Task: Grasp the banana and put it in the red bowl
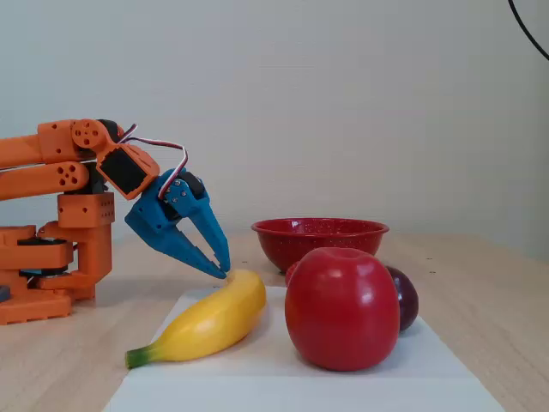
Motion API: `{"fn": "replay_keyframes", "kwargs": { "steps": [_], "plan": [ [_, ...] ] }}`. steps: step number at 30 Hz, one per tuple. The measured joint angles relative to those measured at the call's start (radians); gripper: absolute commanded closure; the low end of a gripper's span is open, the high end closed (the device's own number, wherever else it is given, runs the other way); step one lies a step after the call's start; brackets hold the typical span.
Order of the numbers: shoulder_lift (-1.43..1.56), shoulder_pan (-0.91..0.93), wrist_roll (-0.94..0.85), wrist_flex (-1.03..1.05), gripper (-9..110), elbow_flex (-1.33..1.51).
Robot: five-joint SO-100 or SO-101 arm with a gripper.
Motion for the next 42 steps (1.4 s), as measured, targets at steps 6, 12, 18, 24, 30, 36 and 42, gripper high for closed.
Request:
{"fn": "replay_keyframes", "kwargs": {
  "steps": [6, 12, 18, 24, 30, 36, 42],
  "plan": [
    [0.000, 0.000, 0.000, 0.000, 101, 0.000],
    [0.000, 0.000, 0.000, 0.000, 101, 0.000],
    [0.000, 0.000, 0.000, 0.000, 101, 0.000],
    [0.000, 0.000, 0.000, 0.000, 101, 0.000],
    [-0.005, 0.000, 0.002, 0.029, 101, -0.018],
    [-0.121, 0.000, 0.003, 0.109, 101, -0.098],
    [-0.253, 0.002, 0.005, 0.198, 101, -0.337]
  ]
}}
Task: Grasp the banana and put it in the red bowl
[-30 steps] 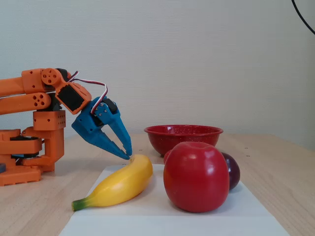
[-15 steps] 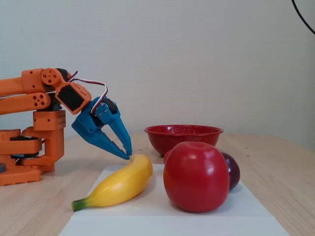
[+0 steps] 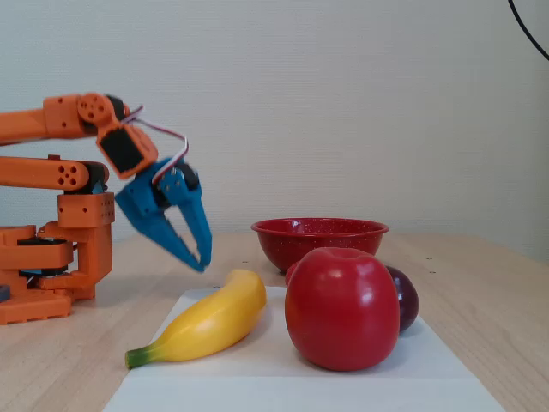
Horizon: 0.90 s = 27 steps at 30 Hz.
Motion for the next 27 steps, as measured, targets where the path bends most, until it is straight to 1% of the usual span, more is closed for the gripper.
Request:
{"fn": "replay_keyframes", "kwargs": {
  "steps": [4, 8, 13, 19, 21, 24, 27],
  "plan": [
    [-0.126, 0.000, 0.000, 0.069, 101, -0.150],
    [-0.264, -0.038, 0.006, 0.152, 101, -0.316],
    [-0.408, -0.052, 0.071, 0.258, 101, -0.509],
    [-0.572, -0.083, 0.199, 0.428, 101, -0.746],
    [-0.647, -0.115, 0.198, 0.474, 101, -0.818],
    [-0.764, -0.138, 0.204, 0.503, 101, -0.905],
    [-0.830, -0.130, 0.224, 0.505, 101, -0.922]
  ]
}}
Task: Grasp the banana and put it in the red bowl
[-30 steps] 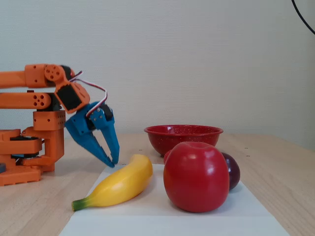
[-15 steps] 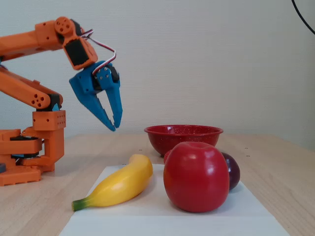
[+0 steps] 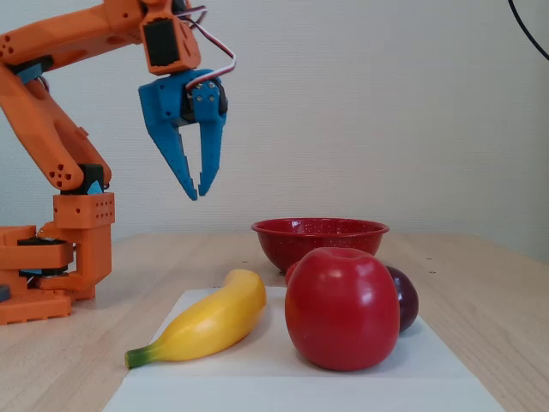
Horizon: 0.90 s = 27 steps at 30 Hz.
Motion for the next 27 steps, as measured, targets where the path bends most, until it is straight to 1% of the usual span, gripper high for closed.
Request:
{"fn": "replay_keyframes", "kwargs": {
  "steps": [2, 5, 10, 12, 16, 22, 24, 27],
  "plan": [
    [-0.040, -0.023, 0.018, -0.002, 100, 0.000],
    [-0.115, -0.064, 0.035, -0.005, 92, -0.049],
    [-0.209, -0.054, 0.071, -0.009, 75, -0.087],
    [-0.242, -0.091, 0.106, -0.006, 69, -0.087],
    [-0.279, -0.140, 0.170, -0.012, 52, -0.087],
    [-0.322, -0.152, 0.183, -0.021, 35, -0.087],
    [-0.330, -0.153, 0.196, -0.063, 31, -0.083],
    [-0.328, -0.147, 0.198, -0.091, 30, -0.018]
  ]
}}
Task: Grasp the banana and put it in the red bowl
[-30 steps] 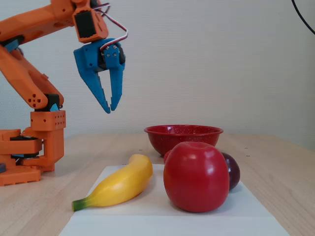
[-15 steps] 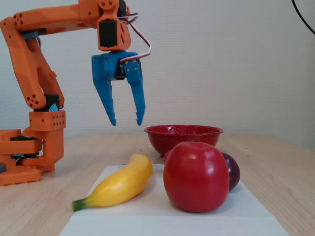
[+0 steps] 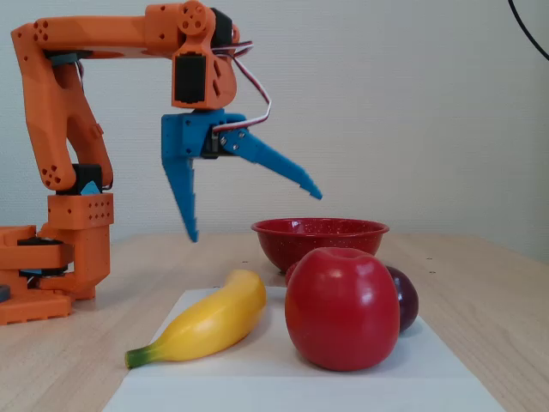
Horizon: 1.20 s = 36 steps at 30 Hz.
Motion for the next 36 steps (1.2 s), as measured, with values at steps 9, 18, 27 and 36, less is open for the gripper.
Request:
{"fn": "replay_keyframes", "kwargs": {
  "steps": [9, 18, 27, 36],
  "plan": [
    [-0.035, 0.000, 0.000, -0.143, 29, 0.120],
    [-0.118, 0.000, 0.000, -0.255, 29, 0.140],
    [-0.224, 0.000, -0.002, -0.341, 29, 0.152],
    [-0.250, 0.015, -0.002, -0.411, 31, 0.152]
  ]
}}
